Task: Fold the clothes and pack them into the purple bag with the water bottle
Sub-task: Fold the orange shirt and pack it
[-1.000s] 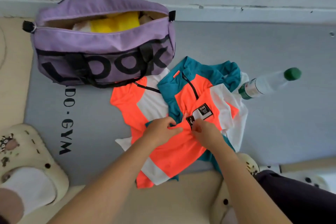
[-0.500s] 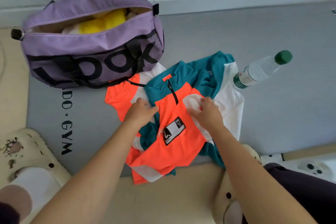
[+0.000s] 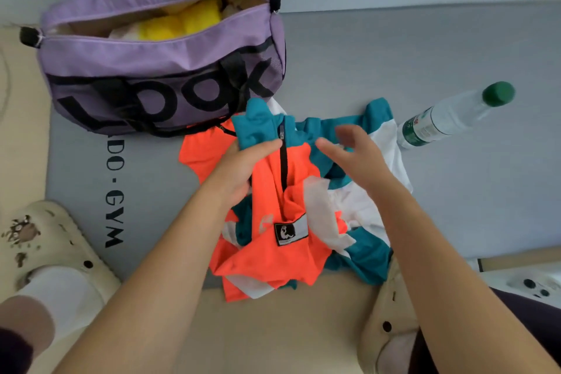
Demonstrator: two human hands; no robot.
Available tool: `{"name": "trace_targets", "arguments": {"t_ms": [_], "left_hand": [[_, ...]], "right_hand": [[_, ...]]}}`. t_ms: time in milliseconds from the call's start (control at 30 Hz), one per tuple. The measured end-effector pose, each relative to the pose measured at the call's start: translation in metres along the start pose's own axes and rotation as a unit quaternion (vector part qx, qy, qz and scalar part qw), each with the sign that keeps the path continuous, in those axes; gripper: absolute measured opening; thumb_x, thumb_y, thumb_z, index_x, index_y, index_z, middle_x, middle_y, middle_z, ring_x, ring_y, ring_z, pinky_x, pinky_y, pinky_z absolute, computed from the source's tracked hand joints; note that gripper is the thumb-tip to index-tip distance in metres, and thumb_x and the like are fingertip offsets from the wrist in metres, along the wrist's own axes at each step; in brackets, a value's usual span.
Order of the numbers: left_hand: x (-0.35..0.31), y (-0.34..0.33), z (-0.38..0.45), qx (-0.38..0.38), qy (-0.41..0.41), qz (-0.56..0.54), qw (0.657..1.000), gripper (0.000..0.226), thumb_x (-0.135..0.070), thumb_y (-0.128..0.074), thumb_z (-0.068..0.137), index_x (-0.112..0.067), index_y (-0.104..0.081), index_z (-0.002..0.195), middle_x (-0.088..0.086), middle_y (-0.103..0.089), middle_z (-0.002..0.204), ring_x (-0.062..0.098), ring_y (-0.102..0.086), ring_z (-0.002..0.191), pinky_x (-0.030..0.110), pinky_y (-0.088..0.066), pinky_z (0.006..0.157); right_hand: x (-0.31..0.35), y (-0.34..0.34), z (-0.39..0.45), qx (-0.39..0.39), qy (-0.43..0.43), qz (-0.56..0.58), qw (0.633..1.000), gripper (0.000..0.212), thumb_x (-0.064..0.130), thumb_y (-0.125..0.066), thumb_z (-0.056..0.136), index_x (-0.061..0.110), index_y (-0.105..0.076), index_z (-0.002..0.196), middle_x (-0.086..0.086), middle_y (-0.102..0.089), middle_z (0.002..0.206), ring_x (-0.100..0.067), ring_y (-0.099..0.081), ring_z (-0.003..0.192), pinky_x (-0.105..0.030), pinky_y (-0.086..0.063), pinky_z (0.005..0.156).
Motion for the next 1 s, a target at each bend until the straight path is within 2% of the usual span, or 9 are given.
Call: {"name": "trace_targets", "arguments": {"t_ms": [133, 200, 267, 400, 500, 600, 700, 800, 1000], "left_hand": [[-0.065, -0.024, -0.031, 0.042, -0.068, -0.028, 0.996, 0.027, -0.004, -0.065, 0.080, -0.013, -0.073, 0.105, 0.008, -0.073, 0.109, 0.023, -0.069, 0.103, 0.036, -0.055, 0.090], [-0.098, -0.037, -0.051, 0.055, -0.103, -0.029, 0.993, 0.027, -0.003, -0.063, 0.079, -0.012, -0.072, 0.103, 0.006, -0.074, 0.104, 0.021, -0.070, 0.098, 0.036, -0.056, 0.090], [-0.130, -0.050, -0.077, 0.066, -0.139, -0.027, 0.988, 0.028, -0.002, -0.062, 0.080, -0.009, -0.069, 0.106, 0.008, -0.073, 0.104, 0.024, -0.068, 0.099, 0.039, -0.054, 0.093], [-0.187, -0.073, -0.144, 0.084, -0.206, -0.001, 0.975, 0.024, 0.001, -0.059, 0.086, -0.007, -0.066, 0.108, 0.006, -0.074, 0.102, 0.022, -0.069, 0.098, 0.037, -0.056, 0.089], [-0.228, -0.082, -0.199, 0.070, -0.269, 0.033, 0.960, 0.024, -0.004, -0.063, 0.081, -0.011, -0.070, 0.103, 0.005, -0.074, 0.102, 0.021, -0.070, 0.099, 0.036, -0.055, 0.089], [-0.262, -0.089, -0.255, 0.050, -0.329, 0.085, 0.939, 0.030, -0.009, -0.068, 0.080, -0.009, -0.069, 0.109, 0.010, -0.072, 0.111, 0.026, -0.067, 0.108, 0.043, -0.051, 0.099], [-0.281, -0.097, -0.303, 0.042, -0.365, 0.146, 0.919, 0.038, -0.014, -0.070, 0.081, -0.005, -0.065, 0.118, 0.014, -0.070, 0.117, 0.029, -0.065, 0.112, 0.047, -0.049, 0.102], [-0.295, -0.103, -0.341, 0.022, -0.393, 0.201, 0.897, 0.040, -0.022, -0.074, 0.080, -0.012, -0.066, 0.118, 0.005, -0.071, 0.116, 0.022, -0.066, 0.112, 0.045, -0.048, 0.103], [-0.318, -0.101, -0.373, -0.062, -0.443, 0.294, 0.845, 0.025, -0.039, -0.079, 0.070, -0.034, -0.072, 0.093, -0.014, -0.075, 0.096, 0.003, -0.069, 0.093, 0.025, -0.052, 0.082]], "right_hand": [[0.055, -0.007, -0.014, 0.079, 0.018, 0.135, 0.988, 0.084, 0.073, -0.055, 0.067, 0.016, -0.057, 0.128, -0.003, -0.062, 0.130, -0.011, -0.057, 0.119, -0.027, -0.046, 0.097], [0.085, -0.006, -0.029, 0.124, 0.034, 0.176, 0.976, 0.088, 0.074, -0.052, 0.069, 0.005, -0.061, 0.123, -0.018, -0.061, 0.129, -0.030, -0.054, 0.125, -0.048, -0.042, 0.106], [0.110, -0.001, -0.049, 0.155, 0.031, 0.222, 0.962, 0.089, 0.069, -0.055, 0.075, -0.007, -0.058, 0.122, -0.029, -0.058, 0.127, -0.041, -0.052, 0.124, -0.056, -0.039, 0.108], [0.177, 0.024, -0.103, 0.203, 0.075, 0.300, 0.929, 0.044, 0.042, -0.061, 0.088, 0.006, -0.067, 0.112, -0.012, -0.072, 0.109, -0.022, -0.069, 0.099, -0.034, -0.057, 0.084], [0.232, 0.053, -0.147, 0.194, 0.153, 0.337, 0.908, 0.034, 0.024, -0.065, 0.085, 0.007, -0.066, 0.114, -0.010, -0.071, 0.111, -0.020, -0.068, 0.100, -0.036, -0.054, 0.092], [0.276, 0.077, -0.196, 0.173, 0.215, 0.318, 0.907, 0.032, 0.024, -0.064, 0.088, 0.009, -0.067, 0.116, -0.012, -0.069, 0.119, -0.024, -0.065, 0.109, -0.042, -0.048, 0.100], [0.306, 0.099, -0.242, 0.134, 0.263, 0.287, 0.911, 0.031, 0.025, -0.066, 0.090, 0.008, -0.067, 0.114, -0.015, -0.068, 0.119, -0.031, -0.064, 0.112, -0.045, -0.049, 0.098], [0.326, 0.118, -0.280, 0.091, 0.285, 0.268, 0.916, 0.033, 0.031, -0.073, 0.082, 0.009, -0.071, 0.108, -0.011, -0.073, 0.110, -0.028, -0.068, 0.104, -0.041, -0.053, 0.090], [0.337, 0.137, -0.310, 0.054, 0.278, 0.228, 0.931, 0.035, 0.037, -0.078, 0.079, 0.007, -0.073, 0.098, -0.008, -0.076, 0.098, -0.024, -0.072, 0.094, -0.040, -0.057, 0.087]]}}
Point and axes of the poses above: each hand's wrist, its own z-axis towards the middle knuckle, its own y-axis out of the back of the hand, x = y × z, the point moved 5 cm from there along z, towards the middle knuckle
